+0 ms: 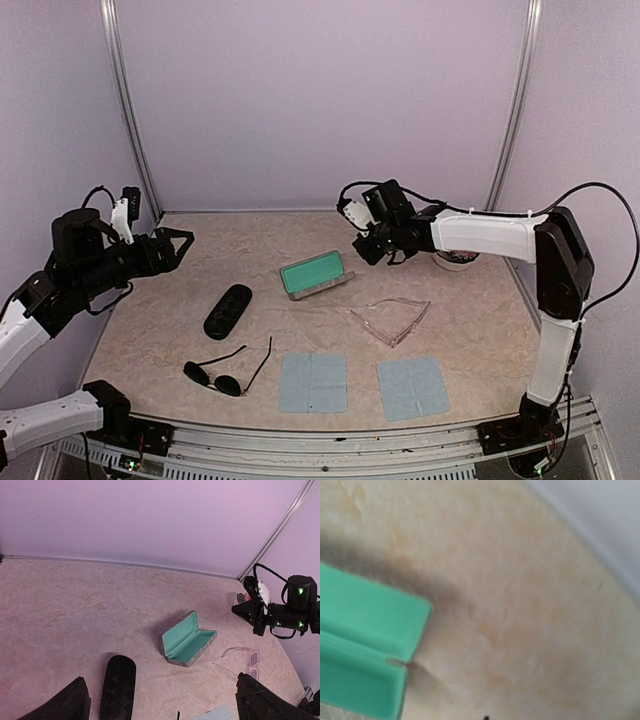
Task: Organize the sunglasses
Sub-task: Adjust the opened sunglasses case at the center of the board.
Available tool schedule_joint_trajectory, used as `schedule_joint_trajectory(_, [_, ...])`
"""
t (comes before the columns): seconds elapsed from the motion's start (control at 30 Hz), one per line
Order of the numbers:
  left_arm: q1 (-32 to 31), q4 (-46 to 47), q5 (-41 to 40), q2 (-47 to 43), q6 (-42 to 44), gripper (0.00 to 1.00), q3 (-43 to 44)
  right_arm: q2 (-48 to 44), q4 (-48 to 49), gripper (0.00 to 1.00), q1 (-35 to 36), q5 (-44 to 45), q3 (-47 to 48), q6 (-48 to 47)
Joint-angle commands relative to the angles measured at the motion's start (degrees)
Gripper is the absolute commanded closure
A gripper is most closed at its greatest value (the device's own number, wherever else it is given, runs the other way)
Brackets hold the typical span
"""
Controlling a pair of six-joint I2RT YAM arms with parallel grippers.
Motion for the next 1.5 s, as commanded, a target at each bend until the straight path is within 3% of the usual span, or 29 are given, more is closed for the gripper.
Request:
schedule_joint_trajectory(0.0, [0.88,1.96,1.44,0.33,-0.27,0.01,-0.59,0.84,6.26,1.00,-0.70,-8.58,-2.84,10.64])
schedule_joint_trajectory(0.53, [1.33,1.76,1.27,1.42,-0.54,0.01,-0.75,7.04,17.47,1.00,-1.35,-19.87,-7.02,20.05])
schedule_joint_trajectory(1.0, [1.42,1.83,1.50,1.76,-0.47,0.01,-0.78,6.90,22.36,1.00,2.93,-16.58,-15.77,23.32])
schedule_joint_trajectory(1.47, [1.56,1.85,1.50,2.16,-0.45,0.01,-0.77,2.26,23.06,1.00,5.78,-12.23,-16.88,23.92])
